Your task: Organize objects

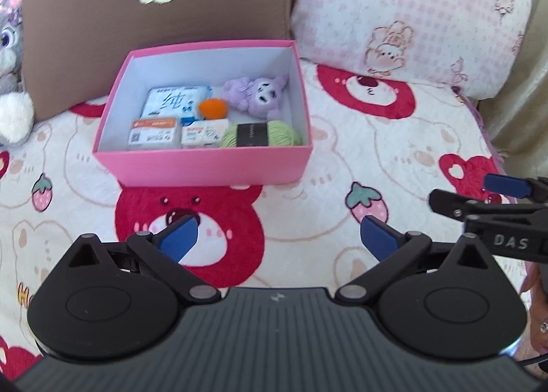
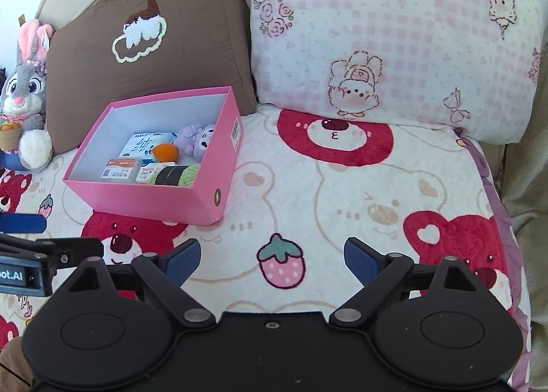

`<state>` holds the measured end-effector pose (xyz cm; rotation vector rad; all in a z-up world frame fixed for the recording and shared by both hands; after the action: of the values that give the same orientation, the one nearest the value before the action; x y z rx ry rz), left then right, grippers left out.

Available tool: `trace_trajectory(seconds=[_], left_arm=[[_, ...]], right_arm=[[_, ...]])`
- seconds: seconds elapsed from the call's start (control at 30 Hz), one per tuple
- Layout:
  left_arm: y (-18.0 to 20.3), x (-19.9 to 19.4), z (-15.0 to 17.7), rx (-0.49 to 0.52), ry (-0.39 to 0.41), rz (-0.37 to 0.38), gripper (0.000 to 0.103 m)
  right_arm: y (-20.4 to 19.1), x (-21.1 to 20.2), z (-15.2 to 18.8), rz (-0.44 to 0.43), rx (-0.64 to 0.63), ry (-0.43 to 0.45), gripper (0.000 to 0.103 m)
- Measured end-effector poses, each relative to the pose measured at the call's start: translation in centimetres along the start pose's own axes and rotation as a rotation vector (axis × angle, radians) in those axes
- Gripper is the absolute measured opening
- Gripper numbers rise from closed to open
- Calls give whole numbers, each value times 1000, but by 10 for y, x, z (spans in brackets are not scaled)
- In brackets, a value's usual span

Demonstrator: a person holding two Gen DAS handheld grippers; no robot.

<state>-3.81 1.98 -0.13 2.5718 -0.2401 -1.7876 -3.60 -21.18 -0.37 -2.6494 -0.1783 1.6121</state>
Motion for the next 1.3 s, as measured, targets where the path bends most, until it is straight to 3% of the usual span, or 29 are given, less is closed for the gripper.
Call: trace_trajectory(seconds=[0.27,0.5,0.83,1.0,1.3], left_arm=[[-6,-4,6,-27,1,-64,103],[-7,1,7,-46,-16,-37,103],[-10,6,8,-43,-2,-57,103],[-12,9,9,-36,3,-102,103],[-17,11,9,-51,-2,-90,103]], right_arm=[[-6,-2,0,73,-60,-5,93],[-10,-4,2,110,-86,-7,94],[-10,2,1,124,-97,-17,94],[-11,3,3,124,-110,-21,94],[-14,3,3,133,-126,-28,94]])
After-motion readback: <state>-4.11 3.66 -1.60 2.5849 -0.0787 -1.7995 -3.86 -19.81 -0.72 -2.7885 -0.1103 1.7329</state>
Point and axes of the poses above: each gripper's, at about its wrist camera, not at the fingertips, and x roughly the way its jaws point, y to its right, z to its underside, the point moved 2 cm from there along x, roughly the way its jaws point, and after that the axes turned 14 degrees about -y, right-handed, at the moved point
